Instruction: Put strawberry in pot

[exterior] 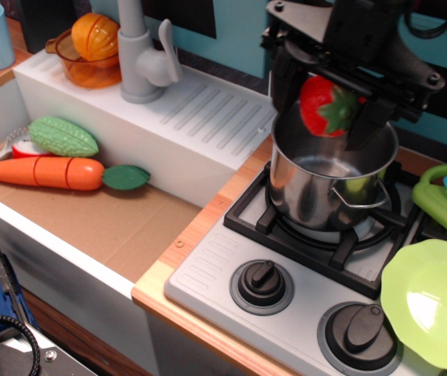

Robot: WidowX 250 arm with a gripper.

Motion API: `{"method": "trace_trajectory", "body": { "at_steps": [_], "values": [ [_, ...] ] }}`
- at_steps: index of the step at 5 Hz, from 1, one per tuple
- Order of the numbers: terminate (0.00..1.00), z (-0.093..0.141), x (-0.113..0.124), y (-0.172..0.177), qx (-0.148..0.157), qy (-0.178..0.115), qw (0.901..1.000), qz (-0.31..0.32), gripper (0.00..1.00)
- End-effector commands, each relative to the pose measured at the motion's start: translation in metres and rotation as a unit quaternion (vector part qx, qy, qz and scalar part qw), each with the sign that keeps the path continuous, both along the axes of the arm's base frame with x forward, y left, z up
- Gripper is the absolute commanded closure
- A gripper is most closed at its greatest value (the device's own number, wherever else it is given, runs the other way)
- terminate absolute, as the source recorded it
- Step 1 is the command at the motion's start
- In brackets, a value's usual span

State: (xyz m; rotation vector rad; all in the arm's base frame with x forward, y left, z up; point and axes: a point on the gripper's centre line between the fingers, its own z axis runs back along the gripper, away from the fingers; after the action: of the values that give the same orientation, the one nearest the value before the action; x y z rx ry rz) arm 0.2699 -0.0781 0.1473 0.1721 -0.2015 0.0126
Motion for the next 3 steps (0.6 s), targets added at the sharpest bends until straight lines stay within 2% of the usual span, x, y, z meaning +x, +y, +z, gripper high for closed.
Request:
{"method": "trace_trajectory", "body": {
  "at_steps": [1, 2, 3],
  "values": [
    [0.00, 0.005, 0.036, 0.002, -0.023, -0.020, 0.9988, -0.037, 1.00],
    [0.00, -0.001, 0.050, 0.004, -0.022, -0.030, 0.9974, -0.062, 1.00],
    [0.00, -0.010, 0.054, 0.009, -0.057, -0.047, 0.9949, -0.069, 0.00]
  ]
}}
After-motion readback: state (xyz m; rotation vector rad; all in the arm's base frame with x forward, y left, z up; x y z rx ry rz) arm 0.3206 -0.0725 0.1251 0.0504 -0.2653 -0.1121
